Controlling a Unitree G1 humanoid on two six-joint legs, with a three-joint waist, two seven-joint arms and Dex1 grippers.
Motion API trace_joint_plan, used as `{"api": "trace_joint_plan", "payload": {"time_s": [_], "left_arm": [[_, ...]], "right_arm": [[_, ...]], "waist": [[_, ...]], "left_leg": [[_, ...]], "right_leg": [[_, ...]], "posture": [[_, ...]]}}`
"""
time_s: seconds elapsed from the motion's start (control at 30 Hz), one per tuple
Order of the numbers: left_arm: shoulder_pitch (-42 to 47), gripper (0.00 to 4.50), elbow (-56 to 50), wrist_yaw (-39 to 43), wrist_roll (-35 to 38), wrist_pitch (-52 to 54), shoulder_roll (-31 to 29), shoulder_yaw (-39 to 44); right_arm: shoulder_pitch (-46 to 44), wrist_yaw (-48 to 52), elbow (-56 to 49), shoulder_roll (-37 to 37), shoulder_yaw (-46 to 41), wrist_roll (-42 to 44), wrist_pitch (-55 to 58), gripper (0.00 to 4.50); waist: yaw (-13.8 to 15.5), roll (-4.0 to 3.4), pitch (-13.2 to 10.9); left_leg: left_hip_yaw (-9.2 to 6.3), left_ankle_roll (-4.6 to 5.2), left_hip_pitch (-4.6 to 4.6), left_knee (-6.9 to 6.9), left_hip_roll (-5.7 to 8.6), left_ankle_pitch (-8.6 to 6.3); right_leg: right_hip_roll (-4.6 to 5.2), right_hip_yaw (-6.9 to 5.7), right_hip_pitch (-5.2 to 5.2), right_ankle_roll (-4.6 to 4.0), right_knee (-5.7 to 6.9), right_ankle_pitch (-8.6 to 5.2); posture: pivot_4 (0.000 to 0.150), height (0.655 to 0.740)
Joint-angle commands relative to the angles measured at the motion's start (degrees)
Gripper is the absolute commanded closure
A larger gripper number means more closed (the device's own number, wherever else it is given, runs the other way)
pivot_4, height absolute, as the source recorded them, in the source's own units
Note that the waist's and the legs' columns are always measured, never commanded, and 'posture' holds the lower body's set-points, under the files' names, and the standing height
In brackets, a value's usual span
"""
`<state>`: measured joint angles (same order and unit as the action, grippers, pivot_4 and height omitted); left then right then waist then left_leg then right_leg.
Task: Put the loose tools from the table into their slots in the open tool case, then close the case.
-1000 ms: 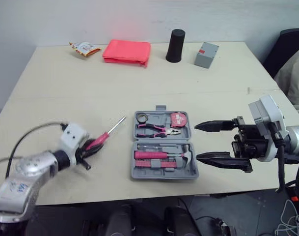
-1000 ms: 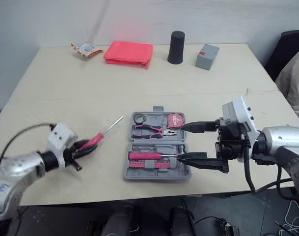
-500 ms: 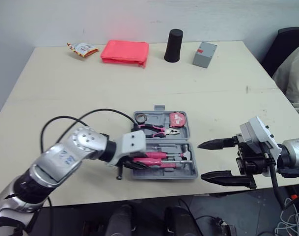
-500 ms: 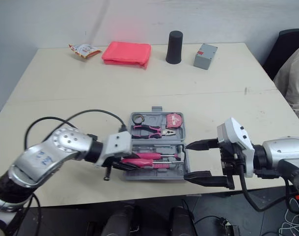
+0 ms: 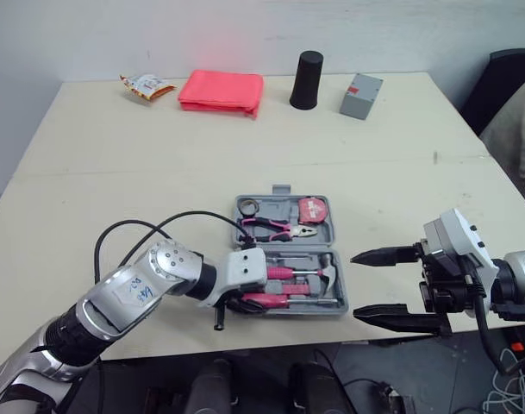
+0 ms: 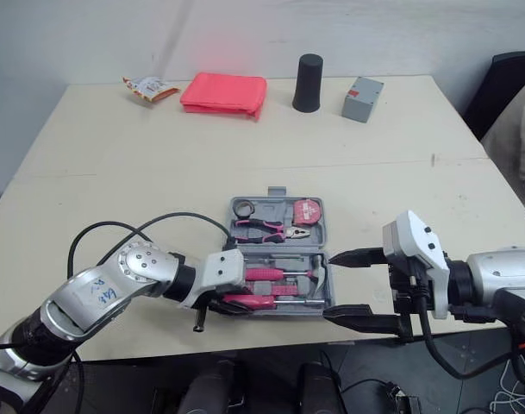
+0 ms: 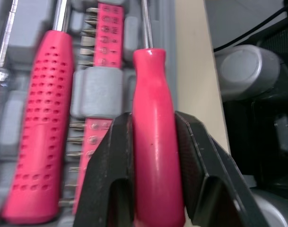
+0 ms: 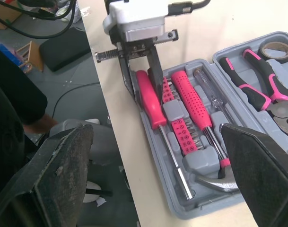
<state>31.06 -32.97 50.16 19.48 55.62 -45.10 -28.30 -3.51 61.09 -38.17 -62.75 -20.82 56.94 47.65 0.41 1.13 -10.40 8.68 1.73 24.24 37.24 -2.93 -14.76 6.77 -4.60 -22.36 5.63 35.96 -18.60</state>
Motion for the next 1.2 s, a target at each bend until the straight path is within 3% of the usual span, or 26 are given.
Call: {"api": "trace_joint_plan", "payload": {"time_s": [0.03, 0.2, 0.33, 0.37, 0.5, 0.63, 0.67, 1.2], "left_arm": [[0.15, 2.45, -0.91, -0.04, 0.03, 0.68, 0.12, 0.98], [0.21, 0.10, -3.61, 2.16, 4.62, 1.41, -0.07, 5.59], [-1.13, 0.10, -0.94, 2.86, 7.36, -3.62, 3.44, 9.98], [-1.88, 0.71, 0.21, 3.29, 6.85, -6.65, 4.11, 10.43], [-6.57, 2.31, 4.45, 6.04, 5.59, -18.16, 6.38, 11.16], [-9.55, 4.25, 9.50, 6.97, 3.37, -25.40, 8.51, 10.49], [-9.81, 4.47, 10.43, 7.14, 3.17, -26.37, 9.00, 10.47], [-7.76, 4.47, 14.84, 8.21, -3.59, -28.14, 11.03, 5.99]], "right_arm": [[-0.77, 0.31, -0.71, -1.06, -1.26, 0.89, -0.26, 0.00], [-0.38, 0.50, -0.87, -0.83, -1.27, 0.96, -0.43, 0.00], [0.62, 1.17, -0.25, -0.53, -0.11, -2.31, -2.44, 0.00], [1.27, 1.08, -0.18, -0.25, 0.07, -3.45, -3.11, 0.00], [3.69, 0.74, -0.41, 0.88, 0.09, -5.76, -4.91, 0.00], [4.33, 0.35, -1.25, 1.26, -0.14, -5.85, -5.32, 0.00], [4.37, 0.22, -1.42, 1.29, -0.19, -5.80, -5.30, 0.00], [6.76, -0.70, -1.85, 1.88, 0.38, -8.37, -6.62, 0.00]], "waist": [[0.01, 0.00, 0.00], [0.18, 0.00, 0.00], [0.34, 0.00, 0.00], [0.42, 0.00, 0.00], [0.72, 0.00, 0.00], [0.80, -0.01, 0.00], [0.82, -0.01, 0.00], [0.91, -0.01, 0.00]], "left_leg": [[0.00, 0.00, 0.00, 0.00, 0.00, 0.00], [0.00, 0.00, 0.00, 0.03, -0.01, 0.01], [-0.01, 0.00, 0.00, 0.03, -0.01, 0.01], [-0.01, 0.00, 0.00, 0.03, 0.00, 0.01], [-0.01, -0.01, -0.01, 0.05, 0.00, 0.01], [0.00, -0.01, -0.03, 0.08, -0.01, 0.01], [0.00, 0.00, -0.04, 0.08, -0.02, 0.01], [-0.02, 0.05, -0.03, 0.10, -0.02, -0.01]], "right_leg": [[0.00, 0.00, 0.00, 0.00, 0.00, 0.00], [0.00, 0.00, 0.00, 0.00, 0.01, 0.00], [0.00, -0.01, 0.01, 0.00, 0.02, 0.00], [0.00, -0.01, 0.01, 0.00, 0.02, 0.00], [-0.03, -0.03, 0.02, 0.01, 0.02, 0.00], [-0.04, -0.03, 0.02, 0.00, 0.04, 0.00], [-0.03, -0.03, 0.03, 0.00, 0.04, 0.00], [-0.03, -0.06, 0.05, 0.02, 0.05, 0.01]], "posture": [[0.150, 0.7355], [0.150, 0.7355], [0.150, 0.7355], [0.150, 0.7355], [0.150, 0.7355], [0.150, 0.7355], [0.150, 0.7355], [0.150, 0.7355]]}}
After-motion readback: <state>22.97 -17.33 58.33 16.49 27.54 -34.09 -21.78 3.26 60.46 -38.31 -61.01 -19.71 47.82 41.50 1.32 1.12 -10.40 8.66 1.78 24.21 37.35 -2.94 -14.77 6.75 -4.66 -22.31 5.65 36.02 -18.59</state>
